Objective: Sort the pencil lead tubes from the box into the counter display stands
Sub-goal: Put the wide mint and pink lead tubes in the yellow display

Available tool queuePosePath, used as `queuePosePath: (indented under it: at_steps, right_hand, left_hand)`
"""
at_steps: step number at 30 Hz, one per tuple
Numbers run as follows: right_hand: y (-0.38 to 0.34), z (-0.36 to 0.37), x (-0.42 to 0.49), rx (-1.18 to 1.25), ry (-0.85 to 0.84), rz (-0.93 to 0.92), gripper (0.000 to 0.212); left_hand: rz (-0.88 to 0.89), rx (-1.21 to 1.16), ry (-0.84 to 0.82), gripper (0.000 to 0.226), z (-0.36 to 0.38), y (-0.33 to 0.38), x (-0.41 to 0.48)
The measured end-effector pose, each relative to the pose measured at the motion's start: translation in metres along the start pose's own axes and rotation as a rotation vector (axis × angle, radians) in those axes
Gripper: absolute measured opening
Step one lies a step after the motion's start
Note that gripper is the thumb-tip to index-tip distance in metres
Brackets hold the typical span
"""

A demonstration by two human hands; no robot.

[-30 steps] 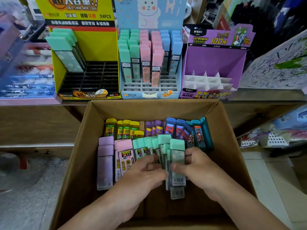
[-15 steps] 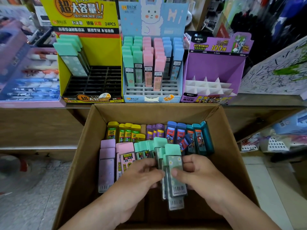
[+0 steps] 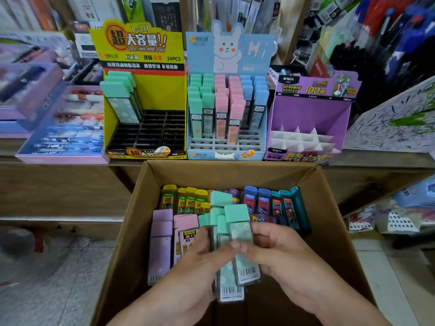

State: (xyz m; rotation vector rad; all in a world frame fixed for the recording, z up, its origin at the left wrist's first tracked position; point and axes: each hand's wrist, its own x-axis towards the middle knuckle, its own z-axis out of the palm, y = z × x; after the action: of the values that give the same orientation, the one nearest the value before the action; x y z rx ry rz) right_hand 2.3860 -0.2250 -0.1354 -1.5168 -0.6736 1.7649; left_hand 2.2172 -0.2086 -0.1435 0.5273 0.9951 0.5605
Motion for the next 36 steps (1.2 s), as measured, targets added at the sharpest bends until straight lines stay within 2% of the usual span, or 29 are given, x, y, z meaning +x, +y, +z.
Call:
queuePosePath:
  at_steps: [7, 16, 18, 25, 27, 30, 36]
  right_hand:
    - [-0.017, 0.012, 0.002, -0.002, -0.055, -0.056, 0.031]
    - [-0.050, 0.036, 0.013, -0.150, -0.067, -0.256, 0.017]
    - [-0.055, 0.042, 0.019, -0.180, -0.046, -0.307, 0.024]
    - [-0.079, 0.067, 0.044, -0.180, -0.043, -0.469, 0.040]
    - [-0.088, 0.078, 0.053, -0.203, -0.026, -0.531, 0.031]
    - [-0.102, 0.095, 0.069, -0.262, 0.007, -0.636, 0.009]
    - [-0.132, 0.134, 0.101, -0.393, 0.055, -0.822, 0.013]
  left_hand:
    - [-0.010, -0.103, -0.118, 0.051, -0.013, 0.019, -0.008]
    - [0.291, -0.049, -0.109, 0.032, -0.035, 0.044, -0.012]
    - [0.386, -0.052, -0.057, 0.028, -0.041, 0.049, -0.012]
    - [0.627, -0.093, 0.314, 0.034, -0.070, 0.072, -0.018]
    - [0.666, -0.105, 0.389, 0.035, -0.080, 0.079, -0.021]
    - [0.736, -0.144, 0.458, 0.024, -0.090, 0.086, -0.021]
    - [0.768, -0.221, 0.531, 0.022, -0.093, 0.081, -0.009]
